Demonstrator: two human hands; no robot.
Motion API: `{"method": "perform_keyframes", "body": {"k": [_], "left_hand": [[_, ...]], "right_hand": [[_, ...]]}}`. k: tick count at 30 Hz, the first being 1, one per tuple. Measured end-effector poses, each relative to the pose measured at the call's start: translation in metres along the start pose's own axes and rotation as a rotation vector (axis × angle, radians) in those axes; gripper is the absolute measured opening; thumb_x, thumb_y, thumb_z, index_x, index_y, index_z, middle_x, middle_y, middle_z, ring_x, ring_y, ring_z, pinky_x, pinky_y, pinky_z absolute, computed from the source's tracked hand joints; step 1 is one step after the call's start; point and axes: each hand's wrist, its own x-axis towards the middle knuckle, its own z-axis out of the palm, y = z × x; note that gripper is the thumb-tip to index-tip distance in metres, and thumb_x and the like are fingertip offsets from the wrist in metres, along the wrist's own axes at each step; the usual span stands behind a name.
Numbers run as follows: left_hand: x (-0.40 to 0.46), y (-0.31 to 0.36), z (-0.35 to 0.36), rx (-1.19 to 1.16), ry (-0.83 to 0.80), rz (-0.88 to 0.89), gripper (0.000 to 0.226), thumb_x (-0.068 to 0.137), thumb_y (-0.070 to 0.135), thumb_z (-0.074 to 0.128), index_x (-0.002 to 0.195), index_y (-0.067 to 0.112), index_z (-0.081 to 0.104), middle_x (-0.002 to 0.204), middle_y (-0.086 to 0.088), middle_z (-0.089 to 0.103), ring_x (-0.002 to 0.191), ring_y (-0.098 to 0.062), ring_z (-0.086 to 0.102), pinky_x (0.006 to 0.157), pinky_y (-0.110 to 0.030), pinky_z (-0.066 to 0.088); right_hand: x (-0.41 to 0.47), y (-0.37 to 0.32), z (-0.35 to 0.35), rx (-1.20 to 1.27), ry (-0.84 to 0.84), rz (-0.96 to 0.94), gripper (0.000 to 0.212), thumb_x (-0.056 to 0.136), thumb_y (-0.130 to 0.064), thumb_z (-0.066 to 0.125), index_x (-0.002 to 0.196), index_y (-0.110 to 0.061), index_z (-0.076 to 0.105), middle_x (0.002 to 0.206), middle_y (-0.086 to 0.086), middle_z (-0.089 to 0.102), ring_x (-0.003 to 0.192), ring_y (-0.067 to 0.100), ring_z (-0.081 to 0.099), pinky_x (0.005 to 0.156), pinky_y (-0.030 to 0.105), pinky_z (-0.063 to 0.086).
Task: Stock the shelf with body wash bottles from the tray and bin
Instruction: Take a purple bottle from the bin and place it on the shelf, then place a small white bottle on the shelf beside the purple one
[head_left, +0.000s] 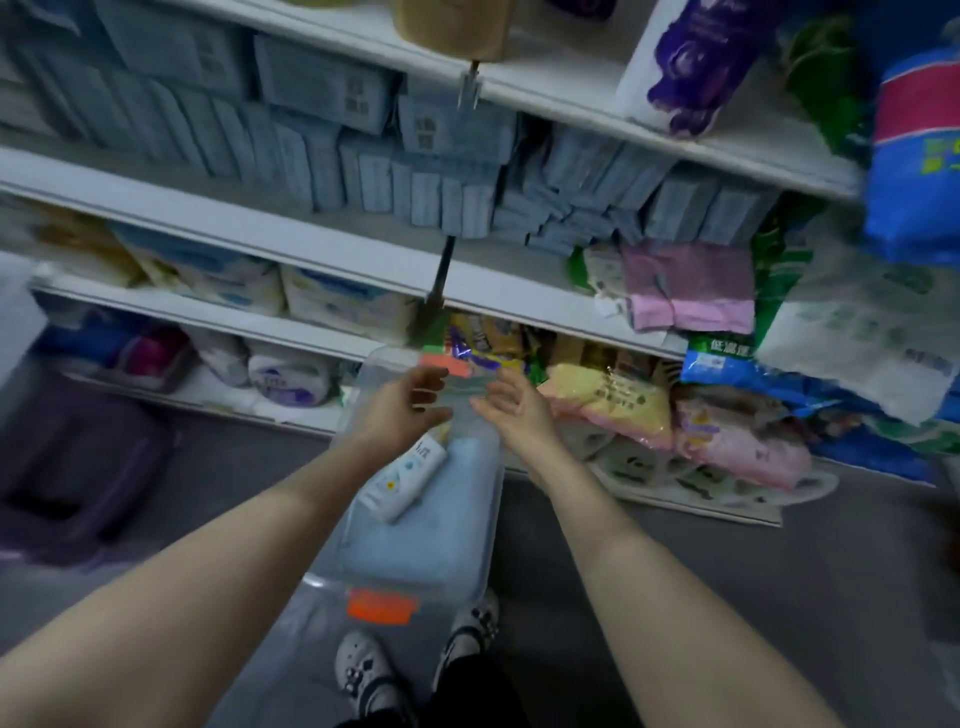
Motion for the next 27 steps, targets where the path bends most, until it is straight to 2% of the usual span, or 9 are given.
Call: {"method": "perform_keyframes", "body": {"k": [4, 7, 12, 16, 18, 20, 24, 27], "left_hand": [[-0.010, -0.068, 0.008, 0.094, 0.001, -0.134, 0.055, 0.077, 0.006, 0.078, 0.128, 0.017, 0.059, 0.111, -0.001, 0.064, 0.102, -0.015, 0.061, 0.092, -0.026, 0.047], [-0.013, -0.110, 0.016, 0.136, -0.010, -0.210, 0.058, 0.077, 0.010, 0.078, 0.130, 0.019, 0.057, 0.118, 0.000, 0.062, 0.109, -0.015, 0.059, 0.097, -0.029, 0.044], [-0.008, -0.169, 0.032, 0.182, 0.042, -0.321, 0.067, 0.070, 0.010, 0.082, 0.132, 0.018, 0.057, 0.122, -0.003, 0.062, 0.109, -0.022, 0.060, 0.094, -0.030, 0.045], [0.007, -0.208, 0.046, 0.200, 0.062, -0.388, 0.075, 0.067, 0.007, 0.084, 0.136, 0.013, 0.054, 0.128, -0.009, 0.061, 0.116, -0.027, 0.058, 0.096, -0.029, 0.042], [0.014, -0.222, 0.052, 0.237, 0.063, -0.395, 0.076, 0.070, 0.008, 0.083, 0.139, 0.011, 0.050, 0.134, -0.010, 0.056, 0.121, -0.027, 0.054, 0.098, -0.024, 0.037], [0.024, -0.235, 0.056, 0.268, 0.063, -0.400, 0.077, 0.072, 0.010, 0.082, 0.141, 0.010, 0.047, 0.138, -0.011, 0.052, 0.123, -0.028, 0.051, 0.098, -0.023, 0.034], [0.046, -0.259, 0.062, 0.310, 0.014, -0.461, 0.085, 0.072, 0.018, 0.084, 0.145, 0.011, 0.041, 0.142, -0.012, 0.047, 0.127, -0.029, 0.048, 0.104, -0.031, 0.036], [0.059, -0.275, 0.065, 0.311, -0.039, -0.519, 0.085, 0.071, 0.021, 0.084, 0.144, 0.012, 0.041, 0.139, -0.012, 0.050, 0.122, -0.030, 0.053, 0.101, -0.036, 0.043]], "right_hand": [[0.011, 0.056, 0.028, -0.021, -0.110, 0.143, 0.066, 0.091, -0.012, 0.071, 0.148, -0.009, 0.038, 0.140, 0.013, 0.052, 0.119, 0.016, 0.054, 0.096, 0.024, 0.041], [0.024, 0.092, 0.047, -0.023, -0.141, 0.240, 0.063, 0.093, -0.015, 0.069, 0.147, -0.011, 0.040, 0.132, 0.007, 0.054, 0.110, 0.011, 0.055, 0.097, 0.027, 0.044], [0.048, 0.144, 0.073, -0.011, -0.177, 0.419, 0.056, 0.096, -0.022, 0.065, 0.146, -0.012, 0.041, 0.118, -0.004, 0.057, 0.116, 0.018, 0.056, 0.107, 0.038, 0.046], [0.072, 0.178, 0.089, -0.049, -0.187, 0.526, 0.055, 0.097, -0.028, 0.061, 0.146, -0.013, 0.040, 0.132, 0.005, 0.054, 0.123, 0.025, 0.054, 0.108, 0.042, 0.045], [0.086, 0.194, 0.099, -0.056, -0.177, 0.570, 0.059, 0.097, -0.032, 0.061, 0.148, -0.013, 0.038, 0.134, 0.005, 0.052, 0.124, 0.026, 0.054, 0.109, 0.043, 0.045], [0.101, 0.209, 0.109, -0.045, -0.137, 0.604, 0.053, 0.097, -0.036, 0.059, 0.142, -0.012, 0.046, 0.127, 0.004, 0.054, 0.120, 0.027, 0.056, 0.107, 0.045, 0.047], [0.131, 0.230, 0.129, 0.050, -0.043, 0.671, 0.033, 0.100, -0.039, 0.051, 0.120, -0.015, 0.060, 0.113, 0.003, 0.063, 0.106, 0.023, 0.060, 0.101, 0.045, 0.052], [0.152, 0.250, 0.145, 0.107, 0.018, 0.712, 0.046, 0.096, -0.049, 0.050, 0.125, -0.016, 0.064, 0.118, 0.004, 0.069, 0.104, 0.025, 0.067, 0.096, 0.047, 0.055]]}}
